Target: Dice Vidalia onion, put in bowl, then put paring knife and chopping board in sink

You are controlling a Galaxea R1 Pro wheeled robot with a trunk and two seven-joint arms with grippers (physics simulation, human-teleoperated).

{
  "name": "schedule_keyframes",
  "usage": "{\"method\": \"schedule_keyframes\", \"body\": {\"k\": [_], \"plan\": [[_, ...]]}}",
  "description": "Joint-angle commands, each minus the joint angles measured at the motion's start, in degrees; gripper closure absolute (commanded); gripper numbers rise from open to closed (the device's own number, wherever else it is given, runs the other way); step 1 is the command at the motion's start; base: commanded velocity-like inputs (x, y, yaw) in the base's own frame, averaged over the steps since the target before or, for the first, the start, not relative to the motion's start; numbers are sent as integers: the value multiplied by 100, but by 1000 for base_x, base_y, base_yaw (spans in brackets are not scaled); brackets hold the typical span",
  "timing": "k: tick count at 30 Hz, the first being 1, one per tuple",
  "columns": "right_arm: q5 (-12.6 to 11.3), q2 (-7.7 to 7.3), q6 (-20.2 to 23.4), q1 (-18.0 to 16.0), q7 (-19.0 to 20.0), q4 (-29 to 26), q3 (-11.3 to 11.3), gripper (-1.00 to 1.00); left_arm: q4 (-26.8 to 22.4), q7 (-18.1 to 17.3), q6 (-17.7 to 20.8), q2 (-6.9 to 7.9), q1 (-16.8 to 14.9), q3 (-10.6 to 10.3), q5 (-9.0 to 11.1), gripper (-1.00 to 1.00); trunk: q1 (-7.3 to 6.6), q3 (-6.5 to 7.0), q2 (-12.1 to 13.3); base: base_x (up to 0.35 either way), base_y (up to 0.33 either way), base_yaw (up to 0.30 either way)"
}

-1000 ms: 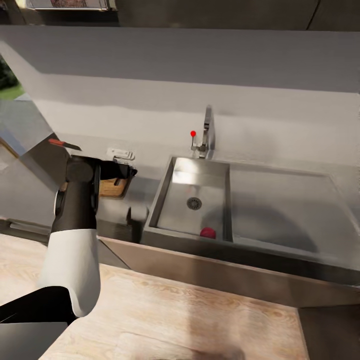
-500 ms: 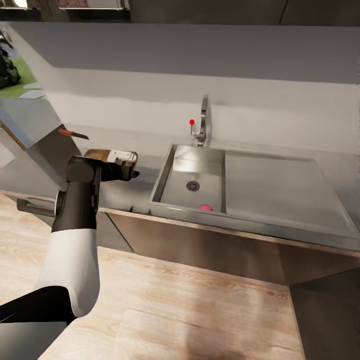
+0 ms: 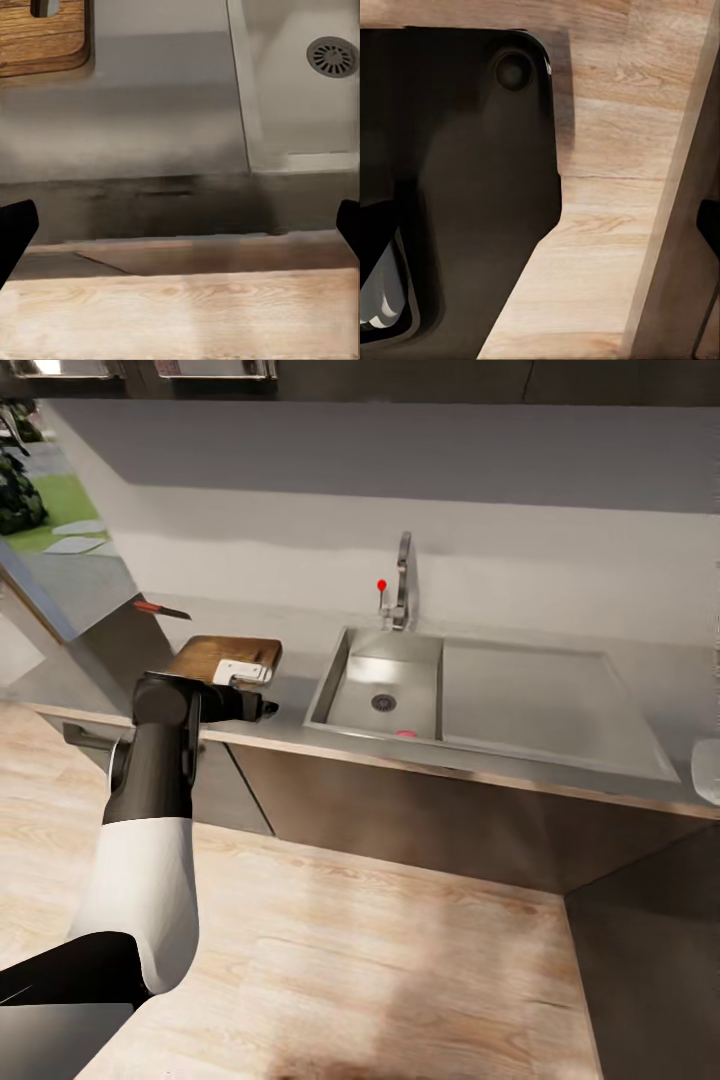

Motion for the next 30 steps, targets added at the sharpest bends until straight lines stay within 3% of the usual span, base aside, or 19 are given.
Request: {"method": "schedule_keyframes", "body": {"k": [1, 8, 14, 21, 22, 26, 30], "plan": [[16, 2, -16, -3, -21, 3, -8, -100, -4, -60, 12, -4, -6, 14, -57, -100, -1, -9, -10, -337, 0, 0], [15, 2, -15, -3, -21, 3, -8, -100, 0, -60, 9, 52, -6, 14, -65, -100, -1, -9, -10, -304, 0, 0], [16, 2, -16, -3, -21, 3, -8, -100, 24, -60, 8, 67, -6, 14, -63, -100, -1, -9, -10, -98, 0, 0], [17, -6, -15, -3, -21, 3, -8, -100, 576, -85, -20, 73, 2, 22, -58, -100, -1, -9, -10, -4, 0, 0], [17, -7, -15, -3, -21, 3, -8, -100, 942, -89, -88, 74, 3, 23, -57, -100, -1, -9, -10, 0, 0, 0], [17, -7, -15, -3, -21, 3, -8, -100, 1343, -65, -424, 74, 3, 23, -57, -100, -1, -9, -10, 0, 0, 0], [17, -7, -15, -3, -21, 3, -8, -100, 2355, 12, -1258, 83, 3, 44, -61, -100, -1, -9, -10, 0, 0, 0]]}}
